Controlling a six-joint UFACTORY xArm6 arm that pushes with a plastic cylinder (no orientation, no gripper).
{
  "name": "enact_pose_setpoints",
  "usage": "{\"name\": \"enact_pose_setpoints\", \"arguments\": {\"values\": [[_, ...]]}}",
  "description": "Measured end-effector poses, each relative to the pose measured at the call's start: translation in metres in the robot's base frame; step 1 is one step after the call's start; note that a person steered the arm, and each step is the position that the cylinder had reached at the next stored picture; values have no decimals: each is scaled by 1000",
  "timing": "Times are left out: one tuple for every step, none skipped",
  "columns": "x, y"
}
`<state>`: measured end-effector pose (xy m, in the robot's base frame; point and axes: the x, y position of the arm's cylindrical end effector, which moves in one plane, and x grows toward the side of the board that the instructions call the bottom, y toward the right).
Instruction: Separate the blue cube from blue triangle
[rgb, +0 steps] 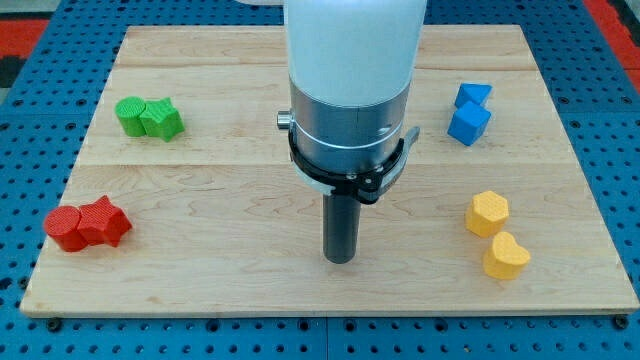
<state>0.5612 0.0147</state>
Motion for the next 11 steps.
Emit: {"name": "enact_pose_setpoints", "arguments": {"values": [[0, -7], [-30, -40], [-71, -50], [-106, 55], [-112, 97], [-112, 101], [-117, 125], [-126, 183], [-151, 215], [-167, 141], [-191, 147]]}}
